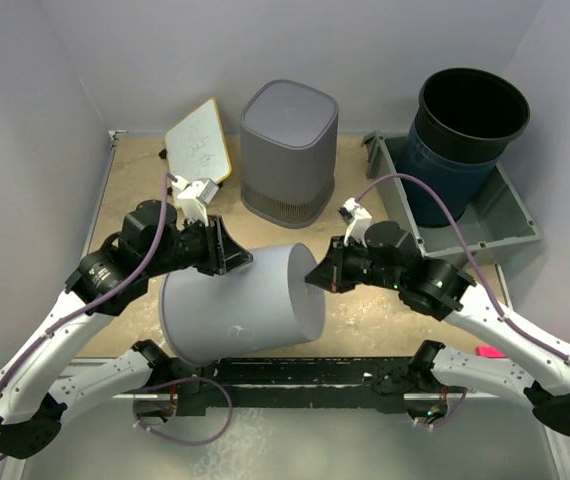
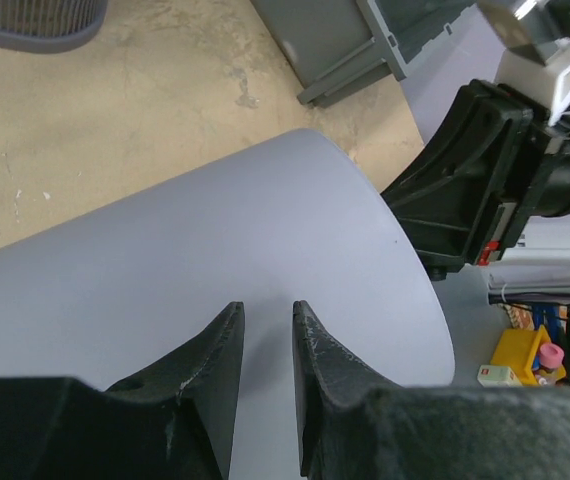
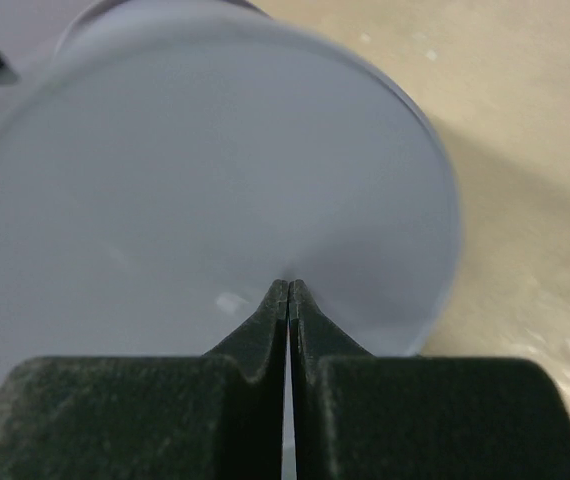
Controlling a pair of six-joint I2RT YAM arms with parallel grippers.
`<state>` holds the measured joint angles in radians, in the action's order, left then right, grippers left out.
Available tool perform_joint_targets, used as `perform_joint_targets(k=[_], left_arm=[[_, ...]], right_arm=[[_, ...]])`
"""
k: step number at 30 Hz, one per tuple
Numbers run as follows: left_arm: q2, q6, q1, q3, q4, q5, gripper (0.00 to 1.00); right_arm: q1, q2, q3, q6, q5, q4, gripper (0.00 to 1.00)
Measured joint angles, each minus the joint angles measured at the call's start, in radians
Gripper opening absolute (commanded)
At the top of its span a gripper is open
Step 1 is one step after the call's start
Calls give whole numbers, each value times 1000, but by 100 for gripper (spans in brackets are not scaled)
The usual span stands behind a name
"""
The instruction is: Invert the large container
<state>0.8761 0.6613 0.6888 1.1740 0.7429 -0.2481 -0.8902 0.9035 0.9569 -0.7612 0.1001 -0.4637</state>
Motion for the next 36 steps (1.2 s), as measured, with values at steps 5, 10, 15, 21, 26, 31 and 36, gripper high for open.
perform_joint_targets(k=[5,10,15,21,26,31,36], left_arm=[[0,-2,0,-34,20,47,21],[-8,-14,1,-35,66,154,21],[-13,-18,1,-27,96,233,23],[58,9,1,160,230,411,29],[59,141,1,338,372,700,40],[-6,373,1,362,575,951,55],[-125,566,1,179,636,1086,59]], right_arm=[[-11,99,21,-5,73,182,0],[-80,209,39,-16,132,322,0],[-111,232,39,-23,153,373,0],[-110,163,28,-8,74,332,48],[-110,133,39,58,-89,197,74],[-106,149,54,105,-203,105,82],[-104,156,55,128,-233,89,83]])
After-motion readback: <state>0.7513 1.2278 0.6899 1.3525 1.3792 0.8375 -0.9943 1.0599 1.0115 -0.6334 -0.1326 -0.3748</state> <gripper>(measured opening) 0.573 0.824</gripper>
